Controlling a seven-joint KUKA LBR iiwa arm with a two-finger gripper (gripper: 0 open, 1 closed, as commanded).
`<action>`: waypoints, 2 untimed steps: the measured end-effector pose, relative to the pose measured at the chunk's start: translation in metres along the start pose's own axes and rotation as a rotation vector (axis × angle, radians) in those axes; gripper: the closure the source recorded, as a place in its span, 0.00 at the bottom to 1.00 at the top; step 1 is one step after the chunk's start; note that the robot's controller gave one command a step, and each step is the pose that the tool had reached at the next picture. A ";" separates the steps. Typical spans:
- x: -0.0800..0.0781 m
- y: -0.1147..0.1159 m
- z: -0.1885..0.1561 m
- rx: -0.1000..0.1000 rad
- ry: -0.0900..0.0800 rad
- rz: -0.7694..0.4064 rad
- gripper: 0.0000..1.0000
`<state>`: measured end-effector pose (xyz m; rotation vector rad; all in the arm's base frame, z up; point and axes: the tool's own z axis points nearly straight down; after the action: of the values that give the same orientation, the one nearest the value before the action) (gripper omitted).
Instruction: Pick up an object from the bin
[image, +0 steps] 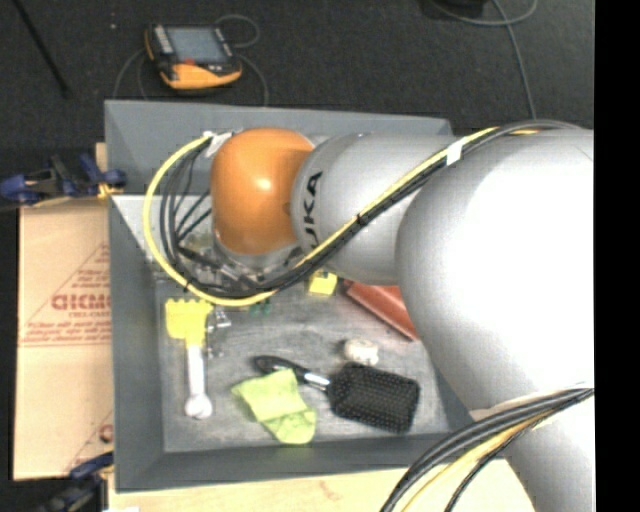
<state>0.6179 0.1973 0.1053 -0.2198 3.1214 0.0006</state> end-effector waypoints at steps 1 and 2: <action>0.017 0.010 0.030 -0.003 0.008 -0.172 1.00; 0.017 0.010 0.030 -0.004 0.008 -0.168 1.00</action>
Offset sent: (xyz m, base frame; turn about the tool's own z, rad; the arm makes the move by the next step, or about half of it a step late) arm 0.0000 0.0000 0.0000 0.0000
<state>0.6002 0.2044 0.0752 -0.4825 3.1000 0.0037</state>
